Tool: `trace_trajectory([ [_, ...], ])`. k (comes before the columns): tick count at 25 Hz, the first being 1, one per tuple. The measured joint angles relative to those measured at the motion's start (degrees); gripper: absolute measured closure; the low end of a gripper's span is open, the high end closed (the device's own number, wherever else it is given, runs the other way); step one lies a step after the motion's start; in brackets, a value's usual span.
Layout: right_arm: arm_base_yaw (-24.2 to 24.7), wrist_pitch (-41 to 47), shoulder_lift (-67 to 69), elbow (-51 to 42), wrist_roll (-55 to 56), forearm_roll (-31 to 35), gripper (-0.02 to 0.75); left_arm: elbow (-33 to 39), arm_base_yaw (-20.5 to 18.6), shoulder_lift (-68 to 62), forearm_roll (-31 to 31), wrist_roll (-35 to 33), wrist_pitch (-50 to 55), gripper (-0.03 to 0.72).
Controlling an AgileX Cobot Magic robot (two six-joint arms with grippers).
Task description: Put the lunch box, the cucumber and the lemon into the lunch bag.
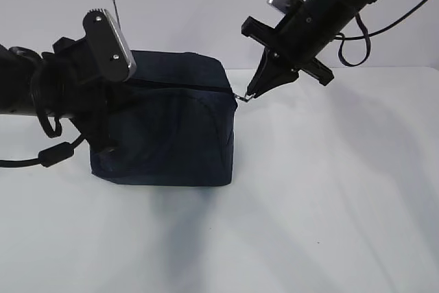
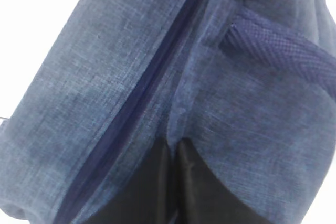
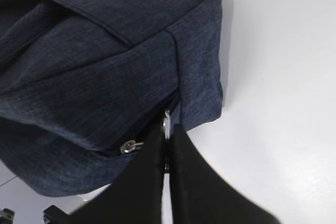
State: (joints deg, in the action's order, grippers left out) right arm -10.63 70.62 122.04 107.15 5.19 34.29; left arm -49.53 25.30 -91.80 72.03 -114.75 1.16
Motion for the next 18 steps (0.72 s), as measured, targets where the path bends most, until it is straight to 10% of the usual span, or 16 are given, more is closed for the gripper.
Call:
trace_trajectory([
  [18, 0.57, -1.75, 6.46, 0.05, -4.34, 3.44, 0.73, 0.2, 0.0, 0.0, 1.17, 0.0, -2.14, 0.692],
])
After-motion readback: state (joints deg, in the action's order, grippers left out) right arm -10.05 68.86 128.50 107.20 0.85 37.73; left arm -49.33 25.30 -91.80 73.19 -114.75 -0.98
